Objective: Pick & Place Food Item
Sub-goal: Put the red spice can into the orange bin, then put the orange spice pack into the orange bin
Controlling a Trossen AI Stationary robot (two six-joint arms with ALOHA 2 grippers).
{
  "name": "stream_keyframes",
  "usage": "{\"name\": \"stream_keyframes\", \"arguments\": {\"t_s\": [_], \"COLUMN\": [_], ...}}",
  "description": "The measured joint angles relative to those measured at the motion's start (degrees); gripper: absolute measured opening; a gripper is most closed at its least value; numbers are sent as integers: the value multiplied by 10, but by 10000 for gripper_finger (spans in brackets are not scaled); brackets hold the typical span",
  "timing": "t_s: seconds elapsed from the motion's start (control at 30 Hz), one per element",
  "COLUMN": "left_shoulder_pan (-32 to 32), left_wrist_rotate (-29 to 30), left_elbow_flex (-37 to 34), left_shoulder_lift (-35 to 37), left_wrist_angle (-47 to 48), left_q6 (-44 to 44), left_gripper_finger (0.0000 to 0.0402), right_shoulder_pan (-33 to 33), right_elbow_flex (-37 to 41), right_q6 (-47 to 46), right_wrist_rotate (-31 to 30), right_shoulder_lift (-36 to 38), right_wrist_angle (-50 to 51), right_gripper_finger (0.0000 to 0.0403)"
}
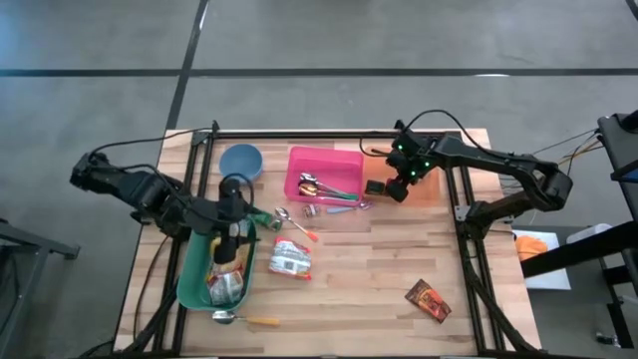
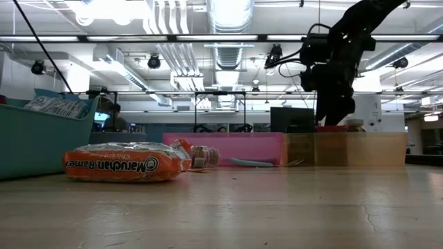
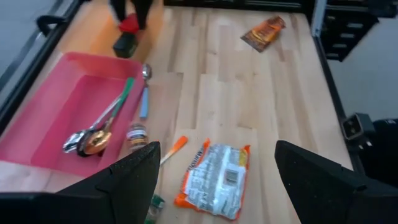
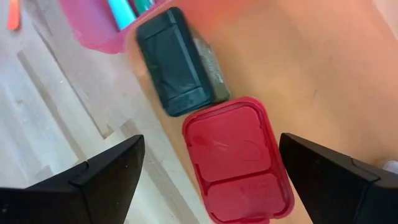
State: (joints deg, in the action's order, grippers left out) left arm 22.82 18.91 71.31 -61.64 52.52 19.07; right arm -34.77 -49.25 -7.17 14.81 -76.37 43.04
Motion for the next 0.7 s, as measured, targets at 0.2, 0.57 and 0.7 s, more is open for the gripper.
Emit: {"name": "stream_keyframes", "arguments": {"t_s": [0.2, 0.57, 0.7], "left_shoulder_pan": [-37, -65, -65], "left_wrist_rotate": [2, 5, 6], "left_elbow_flex": [0, -3, -3], "left_shoulder_lift": [5, 3, 3], "left_wrist_angle": [0, 2, 2], "left_q6": [0, -7, -9], "left_gripper_finger": [317, 317, 317], "right_shoulder_pan": [0, 14, 35], "right_elbow_flex": [0, -1, -1], "right_q6": [-6, -5, -4], "right_wrist_rotate": [-14, -14, -14], "right_shoulder_lift": [21, 43, 44], "right_wrist_angle": [-2, -52, -76], "right_gripper_finger": [368, 368, 368]}}
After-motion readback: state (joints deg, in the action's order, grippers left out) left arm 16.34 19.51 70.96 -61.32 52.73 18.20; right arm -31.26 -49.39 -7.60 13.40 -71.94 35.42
